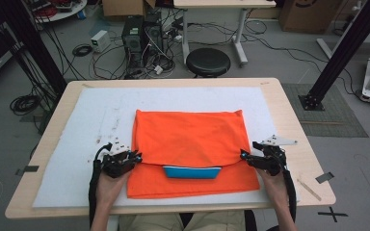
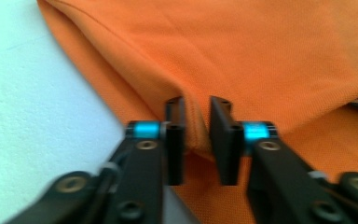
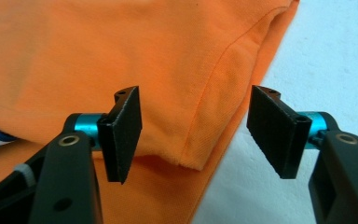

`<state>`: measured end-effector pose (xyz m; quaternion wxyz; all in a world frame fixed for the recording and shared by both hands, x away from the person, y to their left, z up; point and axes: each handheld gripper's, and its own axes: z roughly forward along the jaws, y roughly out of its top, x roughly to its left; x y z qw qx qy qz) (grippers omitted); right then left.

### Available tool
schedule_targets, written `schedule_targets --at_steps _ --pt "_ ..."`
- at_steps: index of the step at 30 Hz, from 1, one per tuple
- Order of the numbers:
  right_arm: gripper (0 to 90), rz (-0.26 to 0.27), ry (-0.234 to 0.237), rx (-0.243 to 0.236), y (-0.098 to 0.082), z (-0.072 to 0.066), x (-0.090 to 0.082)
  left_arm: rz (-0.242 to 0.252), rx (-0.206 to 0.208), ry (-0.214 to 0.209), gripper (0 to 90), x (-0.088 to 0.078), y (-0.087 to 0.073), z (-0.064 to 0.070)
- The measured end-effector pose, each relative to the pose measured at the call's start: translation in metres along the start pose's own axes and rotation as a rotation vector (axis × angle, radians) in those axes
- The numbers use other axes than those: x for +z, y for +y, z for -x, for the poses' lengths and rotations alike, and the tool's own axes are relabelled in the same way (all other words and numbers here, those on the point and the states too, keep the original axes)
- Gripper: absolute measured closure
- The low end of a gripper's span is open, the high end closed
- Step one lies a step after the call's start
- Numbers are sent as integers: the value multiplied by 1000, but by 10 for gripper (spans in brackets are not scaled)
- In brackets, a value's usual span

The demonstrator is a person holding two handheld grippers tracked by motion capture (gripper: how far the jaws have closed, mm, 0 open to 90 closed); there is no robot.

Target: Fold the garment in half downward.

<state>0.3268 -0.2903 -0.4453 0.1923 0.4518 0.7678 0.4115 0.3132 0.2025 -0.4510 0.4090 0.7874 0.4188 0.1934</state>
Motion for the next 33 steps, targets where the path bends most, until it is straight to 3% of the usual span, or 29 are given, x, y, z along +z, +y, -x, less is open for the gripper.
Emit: schedule_targets --at_steps 5,14,18,21,23,28,33 --pt "388 3 26 -13 -3 -4 -4 7 -10 -7 832 -1 0 -2" --pt "416 -25 34 -88 -4 -15 -4 19 -21 -12 827 -2 -1 -3" --pt "415 -24 13 -122 -6 -20 -5 28 -26 -10 829 -2 -1 -3" --pt "420 -64 -40 -126 -7 -24 -2 35 -23 -16 829 -4 -2 -4" --pt "460 -86 -47 -136 -6 -25 1 44 -21 -19 829 -5 -2 -4" --pt "524 -83 -58 -132 -6 -25 0 70 -35 -33 827 -7 -3 -6" --pt "649 -94 -68 -152 -6 -27 2 98 -46 -51 829 -10 -4 -8"
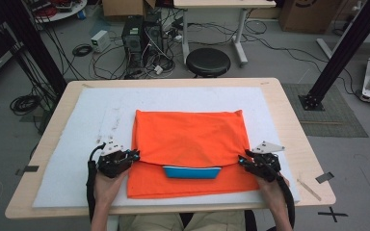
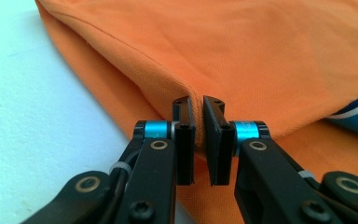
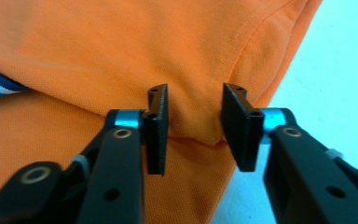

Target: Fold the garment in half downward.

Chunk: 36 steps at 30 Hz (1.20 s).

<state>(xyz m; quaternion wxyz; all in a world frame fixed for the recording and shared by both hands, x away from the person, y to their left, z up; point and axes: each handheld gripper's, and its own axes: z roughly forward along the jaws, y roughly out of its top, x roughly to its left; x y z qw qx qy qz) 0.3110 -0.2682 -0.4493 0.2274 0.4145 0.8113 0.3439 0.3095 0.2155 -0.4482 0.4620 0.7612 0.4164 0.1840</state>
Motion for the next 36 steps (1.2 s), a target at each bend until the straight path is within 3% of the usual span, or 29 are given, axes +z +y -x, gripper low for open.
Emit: schedule_targets --at_steps 5,9,21,36 --pt "799 8 -5 -1 0 1 -1 32 -24 -11 831 -3 -1 -2" --pt "895 41 -12 -8 0 -1 -3 15 -7 -7 835 -1 0 0" --pt "900 92 37 66 -4 9 -12 12 -5 -23 839 -7 -1 4" --pt "900 51 89 92 -19 7 -34 -36 43 -69 839 -33 -12 31"
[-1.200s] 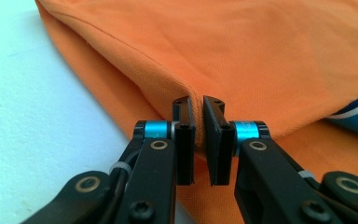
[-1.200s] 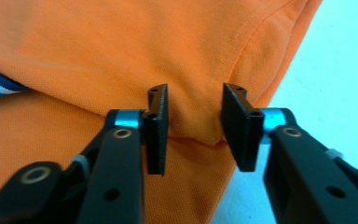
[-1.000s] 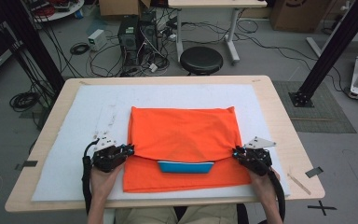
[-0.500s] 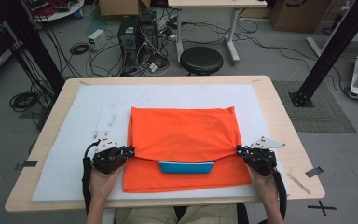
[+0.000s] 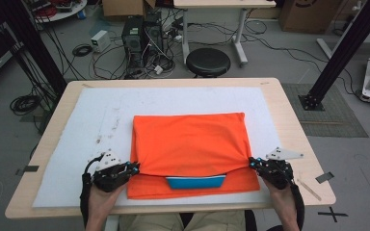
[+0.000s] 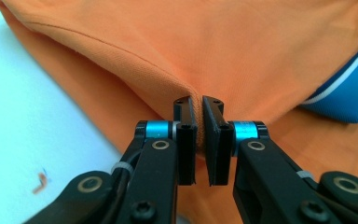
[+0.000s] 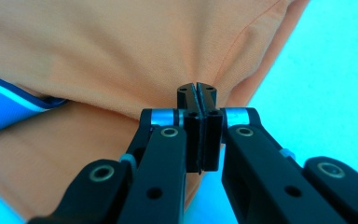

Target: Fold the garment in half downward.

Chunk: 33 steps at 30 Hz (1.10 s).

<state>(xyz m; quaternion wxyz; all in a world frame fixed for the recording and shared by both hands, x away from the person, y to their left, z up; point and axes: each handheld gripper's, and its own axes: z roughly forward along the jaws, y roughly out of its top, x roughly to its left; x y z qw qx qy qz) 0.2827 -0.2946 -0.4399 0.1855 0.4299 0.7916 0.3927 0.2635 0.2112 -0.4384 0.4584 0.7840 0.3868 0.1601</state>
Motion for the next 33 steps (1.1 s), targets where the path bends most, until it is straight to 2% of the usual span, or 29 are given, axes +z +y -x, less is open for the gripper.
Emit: schedule_targets --at_steps 5,17,23,27,33 --pt "900 -5 14 -15 -4 -2 -9 -20 13 -27 839 -7 -5 8" --pt "900 -35 44 -30 -16 -9 -22 -50 19 -41 841 -21 -21 24" --pt "900 -38 55 -37 -20 -14 -32 -62 12 -69 841 -26 -28 28" --pt "900 -55 55 -38 -24 -16 -35 -74 21 -76 840 -28 -30 31" --pt "900 -69 63 -46 -28 -22 -42 -71 8 -85 840 -31 -33 32"
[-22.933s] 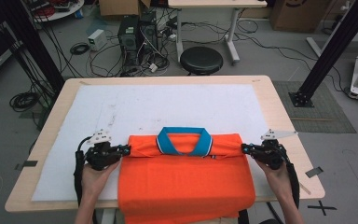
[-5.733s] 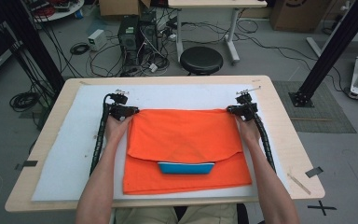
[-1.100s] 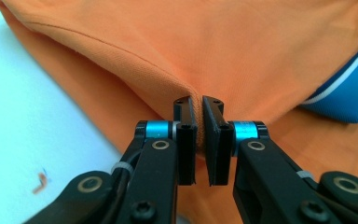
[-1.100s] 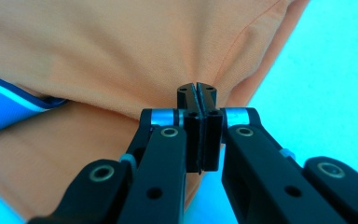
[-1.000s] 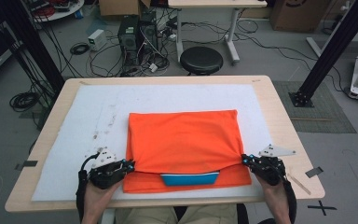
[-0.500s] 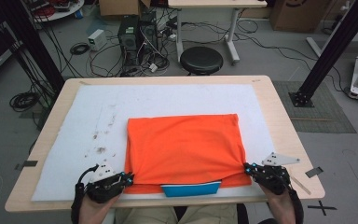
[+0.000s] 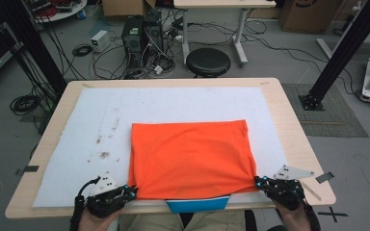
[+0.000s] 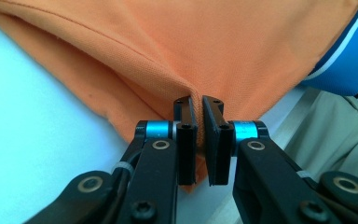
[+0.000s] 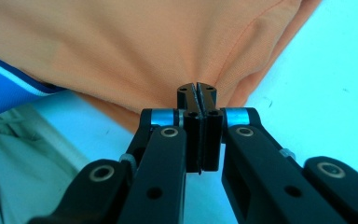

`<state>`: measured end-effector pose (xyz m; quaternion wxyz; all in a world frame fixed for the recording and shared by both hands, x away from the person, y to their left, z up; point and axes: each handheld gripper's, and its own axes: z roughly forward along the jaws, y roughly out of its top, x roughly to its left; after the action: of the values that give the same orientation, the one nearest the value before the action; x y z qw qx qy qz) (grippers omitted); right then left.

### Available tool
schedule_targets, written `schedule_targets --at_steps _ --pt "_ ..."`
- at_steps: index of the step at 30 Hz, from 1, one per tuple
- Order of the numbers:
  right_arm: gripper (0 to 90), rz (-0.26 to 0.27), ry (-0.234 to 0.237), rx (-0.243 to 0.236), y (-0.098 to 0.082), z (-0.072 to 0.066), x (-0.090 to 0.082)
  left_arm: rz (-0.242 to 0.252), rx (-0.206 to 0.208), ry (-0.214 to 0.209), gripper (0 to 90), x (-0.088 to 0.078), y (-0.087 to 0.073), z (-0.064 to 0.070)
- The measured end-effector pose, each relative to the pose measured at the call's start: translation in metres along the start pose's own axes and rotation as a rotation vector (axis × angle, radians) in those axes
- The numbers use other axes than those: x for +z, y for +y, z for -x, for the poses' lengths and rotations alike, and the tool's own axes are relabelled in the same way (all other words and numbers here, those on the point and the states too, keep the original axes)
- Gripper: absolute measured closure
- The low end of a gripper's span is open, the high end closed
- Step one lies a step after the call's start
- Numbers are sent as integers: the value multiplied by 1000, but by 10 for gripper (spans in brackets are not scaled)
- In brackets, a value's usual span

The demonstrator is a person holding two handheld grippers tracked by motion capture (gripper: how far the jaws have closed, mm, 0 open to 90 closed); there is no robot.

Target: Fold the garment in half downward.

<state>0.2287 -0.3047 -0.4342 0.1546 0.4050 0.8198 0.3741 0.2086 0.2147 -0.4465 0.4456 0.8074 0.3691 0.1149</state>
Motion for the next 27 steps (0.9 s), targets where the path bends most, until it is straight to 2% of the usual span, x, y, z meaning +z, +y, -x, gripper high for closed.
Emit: schedule_targets --at_steps 4,10,11,12,13,15,16,17,18,20,22,24,27 --pt "900 -3 5 -15 -3 -3 -4 -4 -1 -10 840 -2 -2 1" --pt "900 -14 13 -2 -5 -2 -3 -26 4 -16 837 0 -3 2" --pt "900 -15 16 6 -4 -2 -3 -23 1 -15 814 -1 -2 1" --pt "886 -9 14 -3 -3 -2 -3 -9 -7 -4 746 -3 -1 -1" --pt "821 -3 -1 -5 -1 -3 -4 7 -24 8 675 -5 1 -3" --pt "759 24 -30 -2 5 -5 -9 52 -38 15 606 -11 8 -7" --pt "709 39 -30 -2 10 -5 -9 71 -34 22 606 -13 12 -7" --pt "704 49 -34 6 14 -5 -9 79 -16 36 608 -13 16 -6" --pt "704 53 -30 -8 19 -5 -8 78 1 44 620 -11 21 -4" --pt "699 52 -19 -25 27 -6 -1 67 34 55 653 -4 29 -1" --pt "688 32 -16 -30 35 -7 11 36 45 55 693 6 33 -2" --pt "677 13 -35 -20 36 -6 23 -17 25 69 713 17 32 -7" --pt "671 -4 -37 7 33 0 35 -62 -13 107 725 24 26 -14"
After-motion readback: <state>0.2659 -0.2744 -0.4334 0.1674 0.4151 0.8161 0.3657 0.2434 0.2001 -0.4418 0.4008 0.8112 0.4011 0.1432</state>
